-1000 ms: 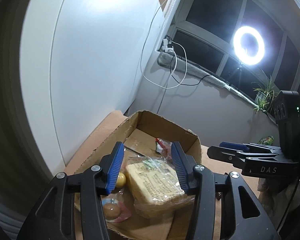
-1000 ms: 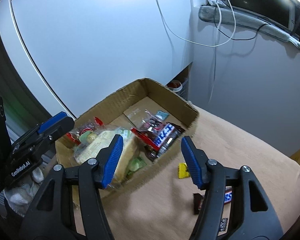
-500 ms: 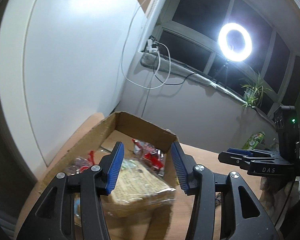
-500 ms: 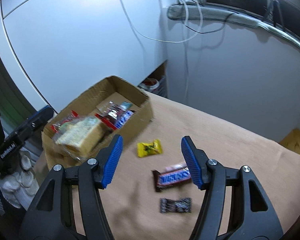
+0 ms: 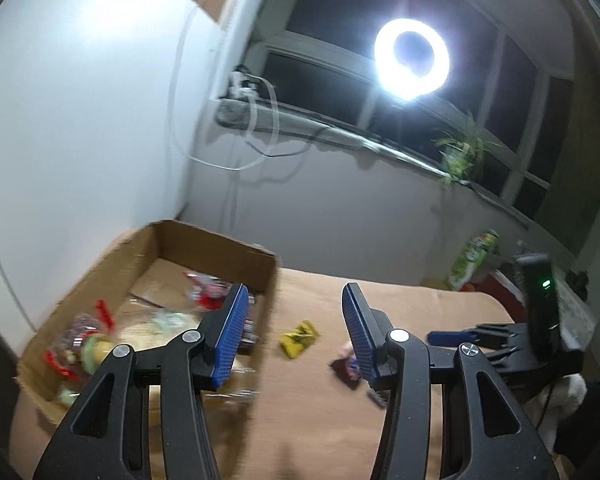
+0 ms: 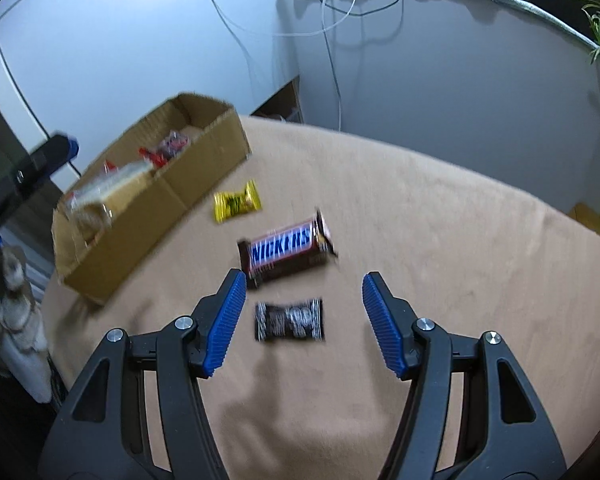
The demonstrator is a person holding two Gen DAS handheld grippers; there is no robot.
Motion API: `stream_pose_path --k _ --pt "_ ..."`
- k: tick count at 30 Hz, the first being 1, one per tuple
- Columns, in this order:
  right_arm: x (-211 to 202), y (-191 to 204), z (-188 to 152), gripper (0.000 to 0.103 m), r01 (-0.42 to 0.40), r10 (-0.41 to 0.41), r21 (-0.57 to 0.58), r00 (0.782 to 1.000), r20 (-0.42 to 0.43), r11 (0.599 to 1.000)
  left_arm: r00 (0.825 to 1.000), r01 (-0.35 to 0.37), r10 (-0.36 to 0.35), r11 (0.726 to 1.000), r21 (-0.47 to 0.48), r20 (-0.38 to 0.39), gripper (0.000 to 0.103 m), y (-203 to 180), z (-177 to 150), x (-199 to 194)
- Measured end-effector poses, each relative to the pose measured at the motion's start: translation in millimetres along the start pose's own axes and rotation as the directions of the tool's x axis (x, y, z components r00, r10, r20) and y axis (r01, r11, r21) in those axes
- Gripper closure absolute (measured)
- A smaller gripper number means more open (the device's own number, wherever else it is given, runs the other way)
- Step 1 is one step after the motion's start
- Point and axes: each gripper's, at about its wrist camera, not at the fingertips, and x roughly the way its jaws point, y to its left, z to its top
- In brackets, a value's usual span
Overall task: Organize snacks
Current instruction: 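Move both tools back toward the Snickers bar and black candy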
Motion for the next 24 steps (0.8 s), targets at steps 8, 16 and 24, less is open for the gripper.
stream_pose_path --k 8,16,24 --pt "7.1 5.5 -21.9 0.04 0.015 -0.016 -0.034 1.0 -0.021 0.999 0.998 0.045 -0.043 0.998 0.044 -0.047 0.055 -24.0 -9.9 16.1" --pt "8.2 7.6 -30.9 0.04 0.017 -0.017 -0.044 1.0 -0.006 0.999 0.993 0.066 -0.059 0.996 0.062 -0.101 0.055 -39.5 -20.8 35.5" --pt "10.4 7.6 -34.7 0.04 0.03 -0.03 -0.05 1.0 -0.004 0.998 0.978 0.097 -0.085 0.994 0.054 -0.19 0.055 -46.4 -31.3 68.0"
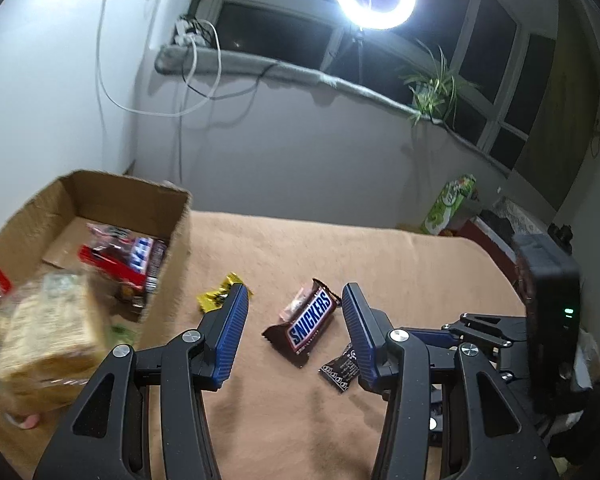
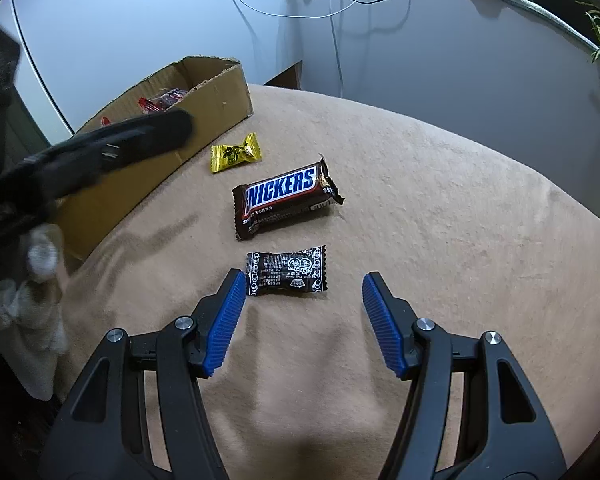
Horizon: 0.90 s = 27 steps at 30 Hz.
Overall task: Organize snacks
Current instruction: 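Move both tools back toward the Snickers bar and black candy, then grasp the Snickers bar with the left tool while the right tool grasps the black candy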
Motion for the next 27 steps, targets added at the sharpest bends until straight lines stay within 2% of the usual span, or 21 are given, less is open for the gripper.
stream_pose_path --k 6,12,17,20,27 --pt "2.1 9.2 -0.6 0.04 0.004 -0.004 -0.024 1.0 0.005 1.0 0.996 0.004 -0.003 1.0 0.009 -0.095 0.055 1.4 -6.1 34.6" --pt "8.3 15.7 -1.4 0.04 0.015 -0.015 -0.049 1.0 0.002 0.999 0.992 0.012 -0.013 1.0 -0.002 -0.127 0.055 5.4 -6.4 47.0" --pt "14.5 18.2 0.2 0.04 0.019 -0.019 -0.06 1.0 0.001 0.998 0.988 0.017 -0.005 0.997 0.077 -0.154 0.055 -10.1 -9.4 57.5" --pt "16.9 17.2 0.7 0.04 0.021 -0.021 -0.057 1.0 0.004 0.998 0.984 0.016 0.001 0.995 0.094 -0.176 0.055 -13.4 -12.2 66.4" --pt "23.0 18.8 -0.4 0.04 0.031 -0.031 -0.07 1.0 -0.001 0.997 0.979 0.029 -0.018 0.998 0.053 -0.204 0.055 -4.0 -6.7 80.8"
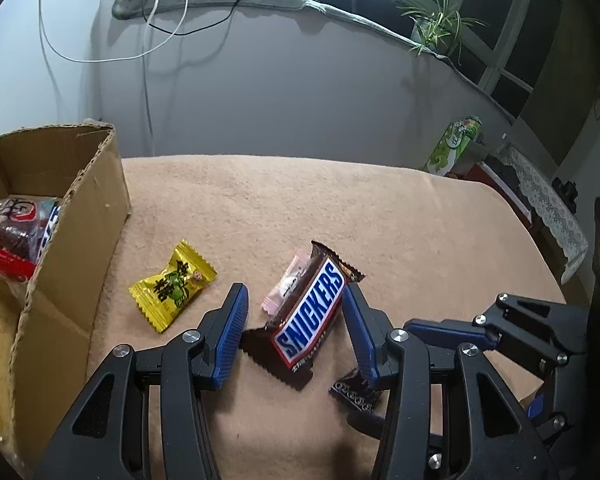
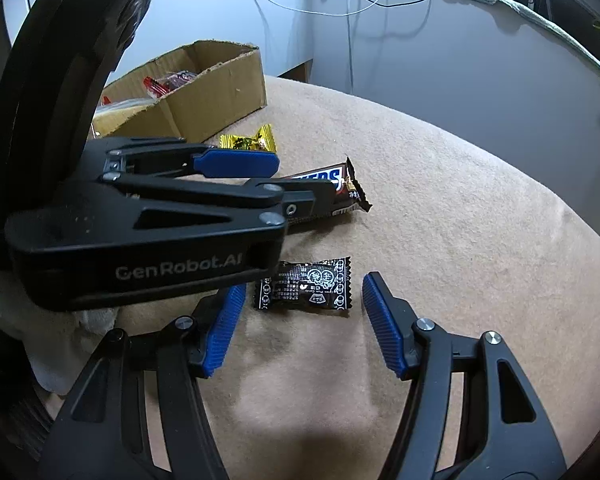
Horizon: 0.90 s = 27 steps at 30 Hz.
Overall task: Organize snacks
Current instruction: 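Grasp the Snickers bar with the left tool while the right tool grasps the black candy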
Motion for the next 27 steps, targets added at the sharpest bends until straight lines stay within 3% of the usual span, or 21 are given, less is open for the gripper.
stream_pose_path --k 4,9,18,27 --pt "8.6 5.3 4.5 0.04 0.007 -0.007 -0.011 1.0 -0.01 1.0 1.0 -0.005 0.006 0.999 0.032 -0.022 0.056 -6.6 0.3 6.3" --pt "15.3 10.2 7.0 0.04 0.025 -0.026 -0.03 1.0 -0.015 0.999 1.0 -0.013 0.014 0.999 0.044 -0.019 0.066 -7.2 -1.2 6.1" --pt "14.7 4.9 1.6 0.064 0.041 -0.041 -0.032 0.999 -0.006 0.999 1.0 -0.016 0.016 1.0 0.026 -0.001 0.073 -3.1 -3.3 2.3" --pt "1.5 -6.0 -7.9 0.07 0.025 -0.025 -0.003 1.0 -0.003 1.0 0.999 -0.03 0.03 0.999 0.034 0.021 0.074 -5.5 -4.7 -4.3"
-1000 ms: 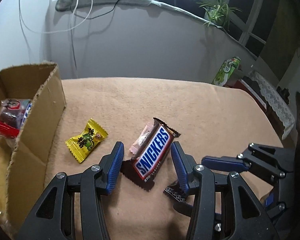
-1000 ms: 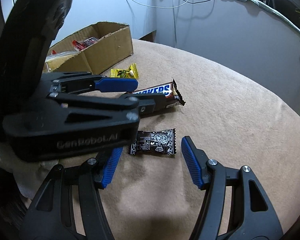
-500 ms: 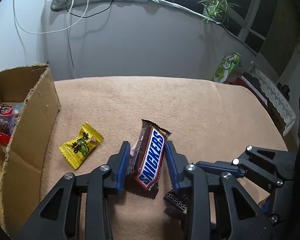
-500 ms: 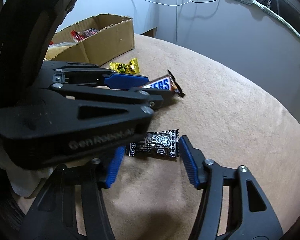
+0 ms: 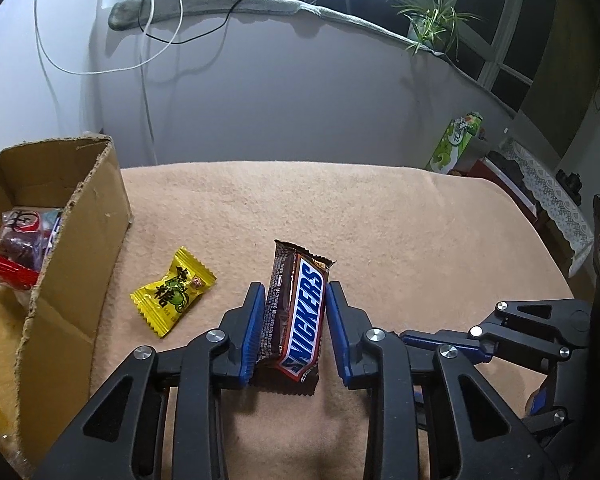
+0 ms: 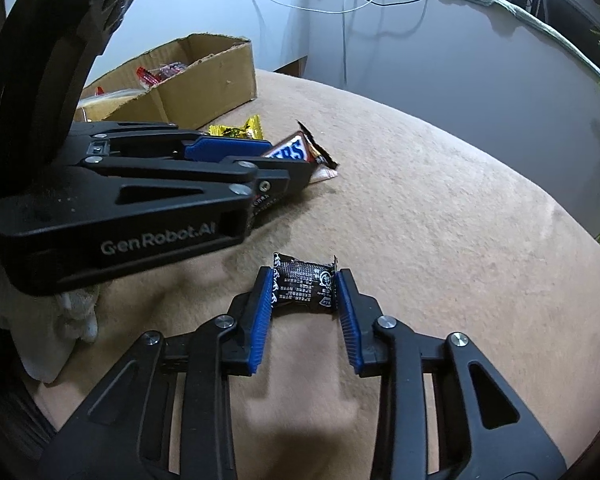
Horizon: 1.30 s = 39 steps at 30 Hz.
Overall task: Organize snacks
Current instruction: 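Grasp the Snickers bar with the left tool while the right tool grasps the black candy, then carry the Snickers bar and black candy with both tools over the box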
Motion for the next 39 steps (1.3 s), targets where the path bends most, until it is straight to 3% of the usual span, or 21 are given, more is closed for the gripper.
stream_pose_path --k 18,27,33,39 --pt "-35.9 -8.2 -2.4 0.07 0.02 -0.022 0.037 0.998 0.062 0.999 0.994 0.046 -0.042 0.998 -0.034 0.099 0.075 -4.5 4.5 -38.3" --pt "-72.2 -9.1 23.6 0.07 -0.021 0.012 0.056 0.988 0.155 0.998 0.958 0.082 -0.06 0.994 -0.067 0.281 0.075 6.3 21.0 -113.1" --pt "-80.7 -0.2 47.2 0.07 -0.053 0.044 0.043 0.98 0.192 0.998 0.931 0.048 -0.002 0.992 -0.115 0.365 0.075 37.3 18.1 -152.5" --pt "-78.5 22.7 74.4 0.07 -0.074 0.073 -0.003 0.975 0.21 0.997 0.921 -0.008 0.079 0.983 -0.182 0.38 0.075 71.4 9.3 -165.5"
